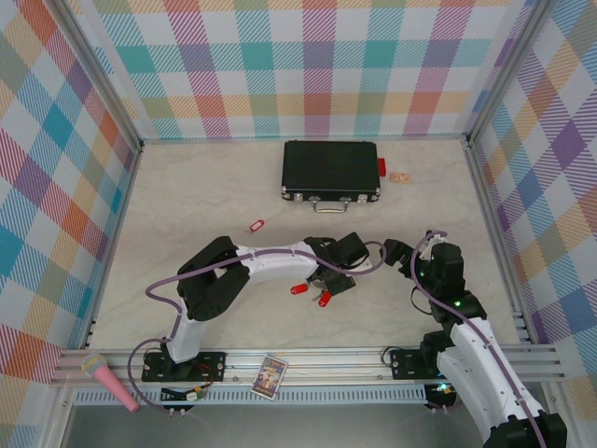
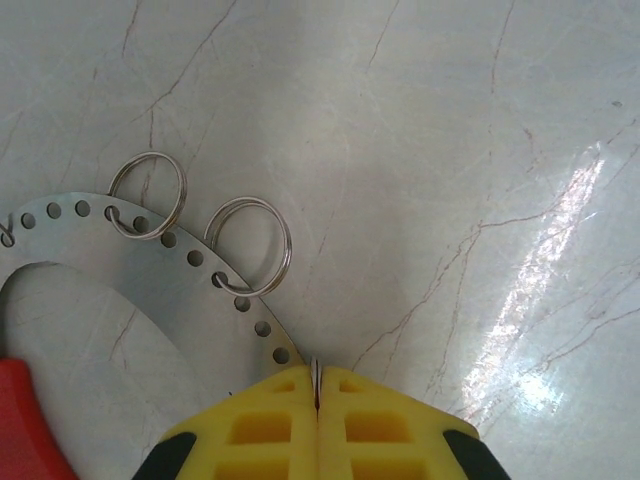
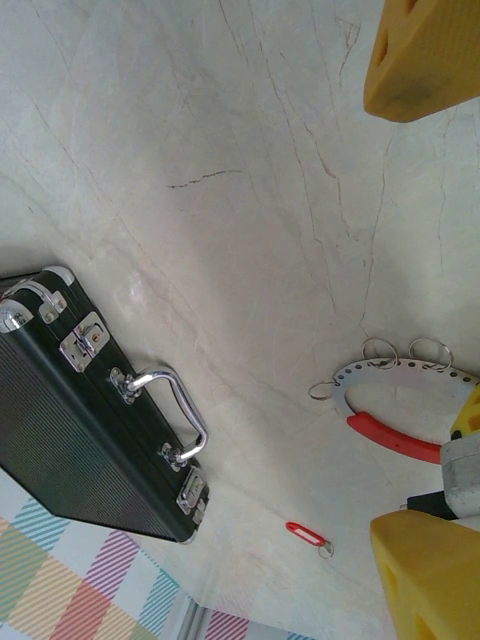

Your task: Put the keys on the keyring

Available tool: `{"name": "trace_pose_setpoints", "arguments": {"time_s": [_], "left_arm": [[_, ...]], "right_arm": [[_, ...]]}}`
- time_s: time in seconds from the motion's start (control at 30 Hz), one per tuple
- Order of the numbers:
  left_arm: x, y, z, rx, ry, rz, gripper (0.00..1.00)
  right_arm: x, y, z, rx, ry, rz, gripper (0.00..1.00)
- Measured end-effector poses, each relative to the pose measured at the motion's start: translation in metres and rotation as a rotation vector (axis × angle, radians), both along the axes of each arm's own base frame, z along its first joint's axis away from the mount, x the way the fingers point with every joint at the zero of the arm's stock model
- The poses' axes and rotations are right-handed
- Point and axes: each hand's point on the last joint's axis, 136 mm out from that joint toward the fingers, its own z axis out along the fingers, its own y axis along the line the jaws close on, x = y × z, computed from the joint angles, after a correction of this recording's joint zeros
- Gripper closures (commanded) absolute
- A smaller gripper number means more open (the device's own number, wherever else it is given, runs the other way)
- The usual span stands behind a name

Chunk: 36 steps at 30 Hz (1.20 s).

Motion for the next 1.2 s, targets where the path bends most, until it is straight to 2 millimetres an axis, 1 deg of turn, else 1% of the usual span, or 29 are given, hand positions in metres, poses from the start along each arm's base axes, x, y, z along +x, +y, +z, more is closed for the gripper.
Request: {"name": "trace_pose_setpoints", "arguments": {"time_s": [0.1, 0.17, 0.2, 0.27, 0.37, 0.43, 0.5, 0.6, 0.63, 0.7, 0.77, 0.87, 0.97, 1.03, 1.1, 1.2], "left_arm": [[0.0, -0.001, 0.003, -0.017, 0.004, 0.012, 1.0], [-0.001, 0.001, 0.011, -0.039, 0.004, 0.021, 1.0], [-0.002, 0.001, 0.019, -0.063, 0.002, 0.027, 1.0], [0.0, 0.001, 0.04, -0.122, -0.007, 0.043, 1.0], [0.006, 0.002, 0.08, -0.244, -0.031, 0.074, 1.0], [0.014, 0.007, 0.109, -0.34, -0.045, 0.102, 1.0], [0.022, 0.012, 0.133, -0.431, -0.06, 0.128, 1.0], [0.032, 0.023, 0.162, -0.56, -0.077, 0.164, 1.0], [0.034, 0.027, 0.168, -0.596, -0.078, 0.176, 1.0], [0.039, 0.036, 0.18, -0.668, -0.075, 0.2, 1.0], [0.045, 0.045, 0.187, -0.728, -0.078, 0.223, 1.0], [0.054, 0.061, 0.198, -0.834, -0.124, 0.245, 1.0], [0.054, 0.077, 0.204, -0.922, -0.19, 0.257, 1.0], [0.052, 0.083, 0.21, -0.969, -0.204, 0.26, 1.0], [0.05, 0.084, 0.225, -1.031, -0.195, 0.245, 1.0], [0.046, 0.084, 0.25, -1.121, -0.189, 0.205, 1.0]], "right_arm": [[-0.001, 0.001, 0.002, 0.006, -0.009, 0.008, 0.01], [-0.001, 0.004, 0.007, 0.016, -0.029, 0.021, 0.01], [-0.001, 0.005, 0.01, 0.022, -0.046, 0.028, 0.01], [-0.002, 0.009, 0.022, 0.04, -0.092, 0.051, 0.0], [-0.005, 0.017, 0.039, 0.065, -0.16, 0.102, 0.03], [-0.007, 0.025, 0.049, 0.081, -0.193, 0.147, 0.05], [-0.007, 0.031, 0.058, 0.094, -0.212, 0.188, 0.1], [-0.006, 0.041, 0.075, 0.112, -0.251, 0.251, 0.16], [-0.006, 0.045, 0.082, 0.118, -0.262, 0.27, 0.18], [-0.002, 0.051, 0.098, 0.125, -0.281, 0.309, 0.26], [0.004, 0.057, 0.114, 0.133, -0.298, 0.343, 0.33], [0.013, 0.071, 0.132, 0.145, -0.31, 0.403, 0.37], [0.017, 0.094, 0.14, 0.137, -0.315, 0.489, 0.41], [0.017, 0.109, 0.142, 0.128, -0.317, 0.547, 0.44], [0.019, 0.126, 0.144, 0.124, -0.321, 0.609, 0.46], [0.022, 0.141, 0.146, 0.125, -0.328, 0.671, 0.58]]}}
